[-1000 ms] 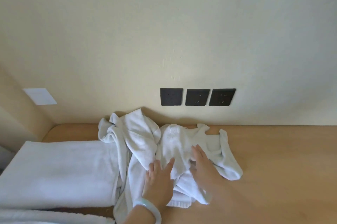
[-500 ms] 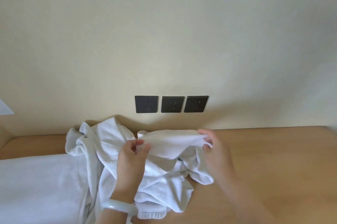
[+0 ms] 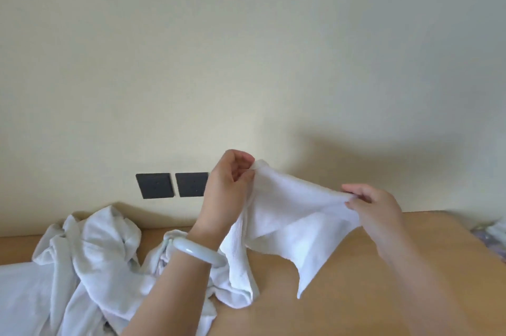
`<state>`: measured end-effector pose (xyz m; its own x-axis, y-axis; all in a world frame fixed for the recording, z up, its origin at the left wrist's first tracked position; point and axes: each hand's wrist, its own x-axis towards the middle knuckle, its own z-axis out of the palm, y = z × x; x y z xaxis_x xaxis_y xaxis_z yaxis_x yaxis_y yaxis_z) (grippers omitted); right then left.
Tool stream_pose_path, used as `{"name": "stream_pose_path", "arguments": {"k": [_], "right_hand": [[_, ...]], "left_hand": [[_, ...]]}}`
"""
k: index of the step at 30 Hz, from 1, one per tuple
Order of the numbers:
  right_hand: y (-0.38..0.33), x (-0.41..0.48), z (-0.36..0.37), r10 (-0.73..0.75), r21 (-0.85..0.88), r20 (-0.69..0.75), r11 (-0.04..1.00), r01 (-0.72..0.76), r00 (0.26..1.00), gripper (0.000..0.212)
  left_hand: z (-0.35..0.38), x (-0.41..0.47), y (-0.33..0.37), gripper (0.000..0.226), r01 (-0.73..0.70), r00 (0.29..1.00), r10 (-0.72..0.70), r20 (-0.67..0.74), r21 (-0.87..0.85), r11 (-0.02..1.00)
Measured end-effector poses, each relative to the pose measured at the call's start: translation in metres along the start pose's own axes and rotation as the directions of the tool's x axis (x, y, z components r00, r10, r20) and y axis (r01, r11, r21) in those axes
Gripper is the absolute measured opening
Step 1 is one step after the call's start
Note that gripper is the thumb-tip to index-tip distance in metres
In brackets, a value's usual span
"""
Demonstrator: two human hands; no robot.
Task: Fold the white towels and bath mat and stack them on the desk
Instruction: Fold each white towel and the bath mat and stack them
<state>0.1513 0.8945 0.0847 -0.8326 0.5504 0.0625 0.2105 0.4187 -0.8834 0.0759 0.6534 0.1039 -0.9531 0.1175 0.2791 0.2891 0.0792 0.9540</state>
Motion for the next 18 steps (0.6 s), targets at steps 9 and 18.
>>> {"name": "stream_pose_path", "arguments": {"k": [9, 18], "right_hand": [[0.135, 0.013, -0.042, 0.584, 0.224, 0.541, 0.594, -0.773, 0.606, 0.013], [0.175, -0.003, -0.069, 0.376, 0.523, 0.710, 0.286, -0.803, 0.596, 0.023]], "left_hand": [[0.223, -0.102, -0.075, 0.018, -0.142, 0.807, -0.130, 0.576, 0.403, 0.904], [0.219, -0.176, -0.161, 0.069, 0.959, 0.256, -0.872, 0.418, -0.226, 0.173]]}}
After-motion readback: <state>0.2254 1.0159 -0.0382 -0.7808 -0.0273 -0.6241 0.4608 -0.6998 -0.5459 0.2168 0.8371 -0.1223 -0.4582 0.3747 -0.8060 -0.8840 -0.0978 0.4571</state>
